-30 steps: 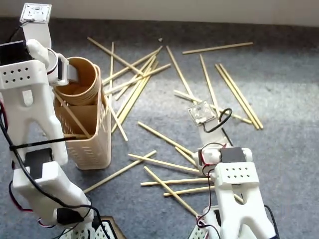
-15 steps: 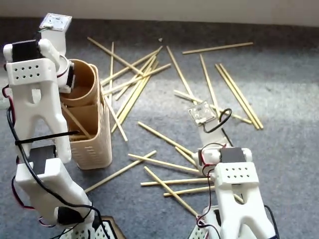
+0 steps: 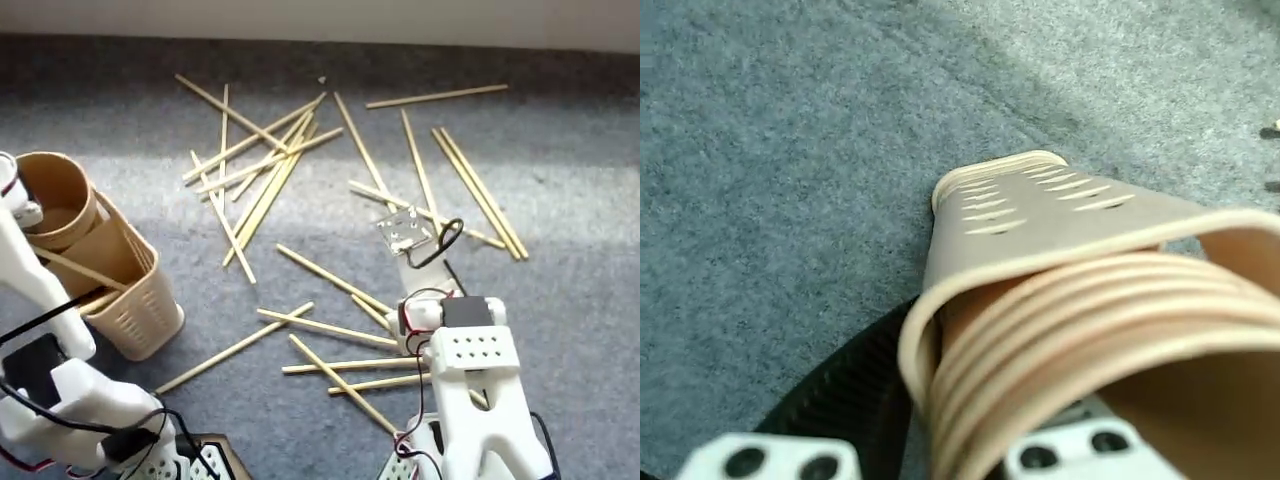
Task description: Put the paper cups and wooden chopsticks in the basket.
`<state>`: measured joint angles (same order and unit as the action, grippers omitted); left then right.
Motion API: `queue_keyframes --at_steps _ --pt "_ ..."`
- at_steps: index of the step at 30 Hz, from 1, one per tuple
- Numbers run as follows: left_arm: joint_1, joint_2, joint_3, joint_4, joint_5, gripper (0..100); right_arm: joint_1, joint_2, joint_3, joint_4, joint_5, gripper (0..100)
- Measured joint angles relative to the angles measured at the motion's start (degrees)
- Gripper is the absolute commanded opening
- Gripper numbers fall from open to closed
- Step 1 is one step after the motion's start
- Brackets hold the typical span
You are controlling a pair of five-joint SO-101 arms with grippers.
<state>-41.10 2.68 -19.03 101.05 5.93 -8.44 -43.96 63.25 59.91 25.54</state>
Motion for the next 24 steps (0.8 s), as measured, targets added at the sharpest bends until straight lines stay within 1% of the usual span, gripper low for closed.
queue_keyframes --at_steps 3,8,13,19,24 --pt "-1.7 -2.2 4.7 -0.4 -1.6 2 0.0 0.0 0.0 0.0 0.0 11.2" --pt "-2.8 -4.1 9.8 -0.4 -3.5 12 0.0 0.0 0.0 0.0 0.0 11.2" --pt "-2.9 -4.7 11.6 -0.9 -3.9 15 0.0 0.0 0.0 0.0 0.0 11.2" --pt "-3.0 -4.5 7.6 -8.8 -3.9 18 0.0 0.0 0.0 0.0 0.0 11.2" --pt "-2.9 -4.4 -0.7 -9.4 -3.5 19 0.0 0.0 0.0 0.0 0.0 11.2"
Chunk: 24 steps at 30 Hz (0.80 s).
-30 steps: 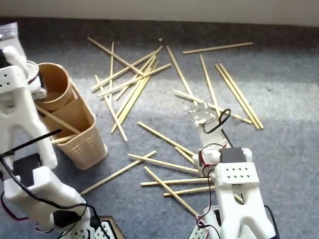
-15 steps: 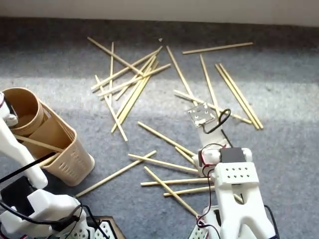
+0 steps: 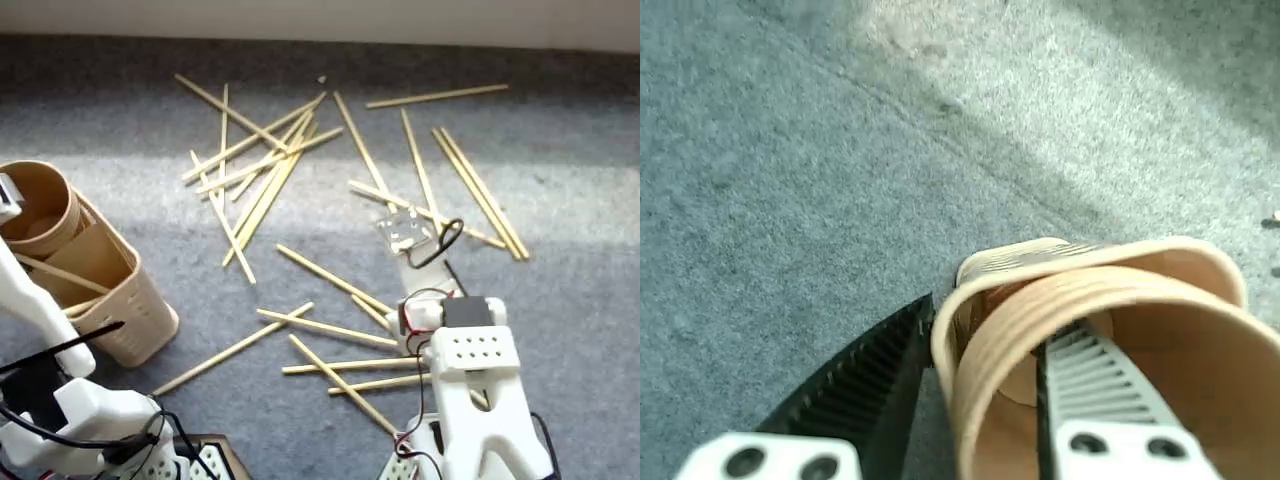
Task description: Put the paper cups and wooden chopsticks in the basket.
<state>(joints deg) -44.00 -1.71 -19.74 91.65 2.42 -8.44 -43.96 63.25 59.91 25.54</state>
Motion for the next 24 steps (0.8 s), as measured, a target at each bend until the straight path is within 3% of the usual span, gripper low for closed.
queue_keyframes --at_steps 8,13,19,24 --pt "0.0 -0.1 -20.2 8.4 0.0 19 0.0 0.0 0.0 0.0 0.0 11.2" --pt "-1.6 -0.1 -23.6 8.9 0.0 18 0.0 0.0 0.0 0.0 0.0 11.2" --pt "-8.4 -4.5 -26.1 8.9 -0.4 18 0.0 0.0 0.0 0.0 0.0 11.2" --pt "-19.9 -14.8 -20.4 9.2 -8.7 18 0.0 0.0 0.0 0.0 0.0 11.2"
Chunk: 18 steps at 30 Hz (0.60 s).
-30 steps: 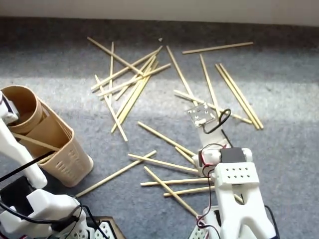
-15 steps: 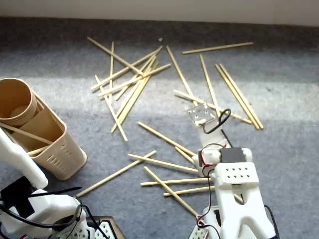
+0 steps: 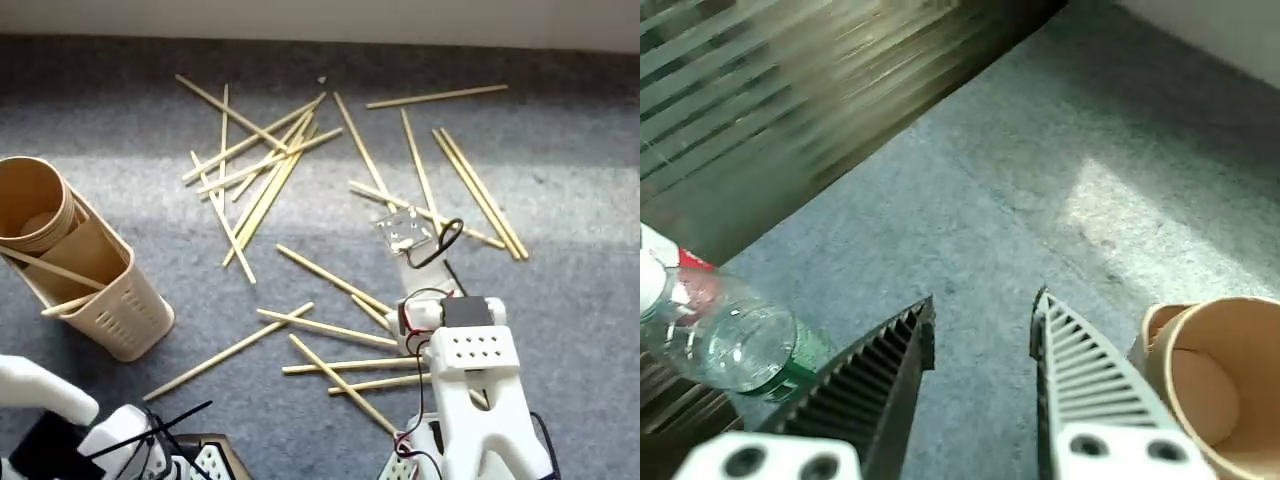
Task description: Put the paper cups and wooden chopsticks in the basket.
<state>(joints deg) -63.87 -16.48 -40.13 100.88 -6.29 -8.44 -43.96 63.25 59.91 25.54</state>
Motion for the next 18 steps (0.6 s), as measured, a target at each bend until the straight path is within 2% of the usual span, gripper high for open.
queue_keyframes --at_steps 4,9,14,18 --pt "-1.7 -7.4 16.0 0.0 -11.2 18 0.0 0.0 0.0 0.0 0.0 11.2" --pt "4.1 -13.1 45.1 -0.1 -21.2 18 0.0 0.0 0.0 0.0 0.0 11.2" --pt "11.9 -15.5 70.4 -4.5 -22.5 18 0.0 0.0 0.0 0.0 0.0 11.2" --pt "12.7 -17.6 81.4 -12.4 -22.6 18 0.0 0.0 0.0 0.0 0.0 11.2"
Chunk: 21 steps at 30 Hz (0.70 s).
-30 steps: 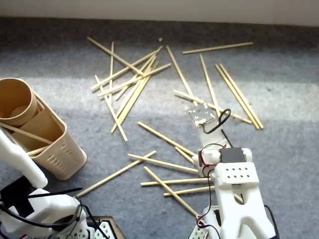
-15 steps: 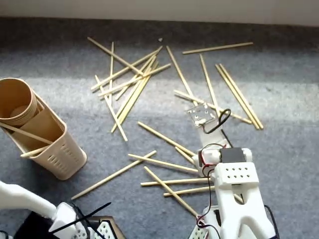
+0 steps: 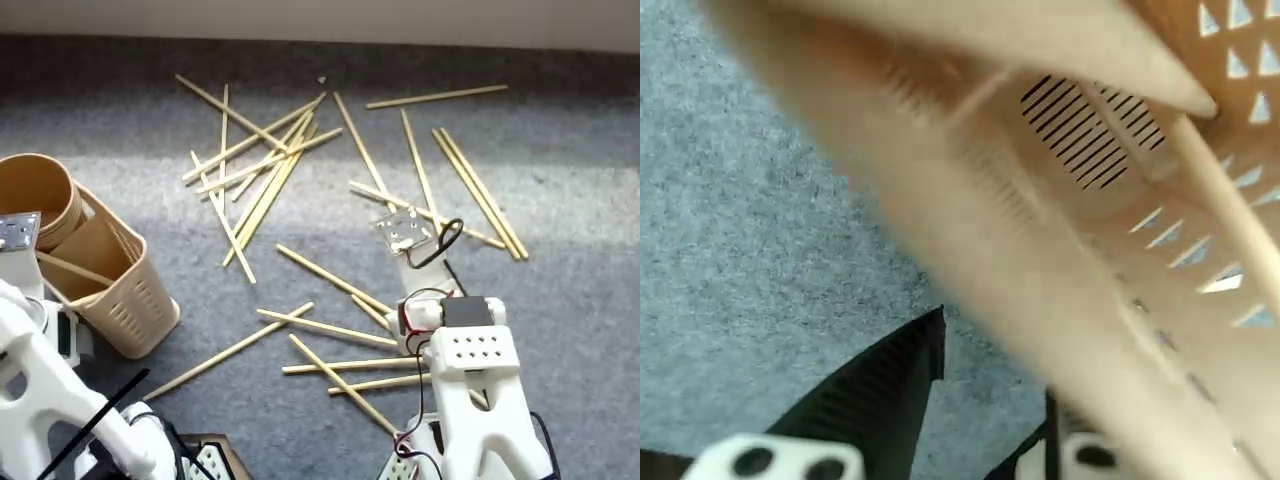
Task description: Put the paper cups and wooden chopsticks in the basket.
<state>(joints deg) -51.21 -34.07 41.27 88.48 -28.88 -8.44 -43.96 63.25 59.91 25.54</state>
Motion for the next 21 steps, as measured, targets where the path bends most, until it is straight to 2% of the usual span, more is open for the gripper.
queue_keyframes --at_steps 8,21 --pt "0.8 -0.2 8.7 -9.2 0.0 18 0.0 0.0 0.0 0.0 0.0 11.2" --pt "14.3 -0.7 18.2 -17.1 0.1 18 0.0 0.0 0.0 0.0 0.0 11.2"
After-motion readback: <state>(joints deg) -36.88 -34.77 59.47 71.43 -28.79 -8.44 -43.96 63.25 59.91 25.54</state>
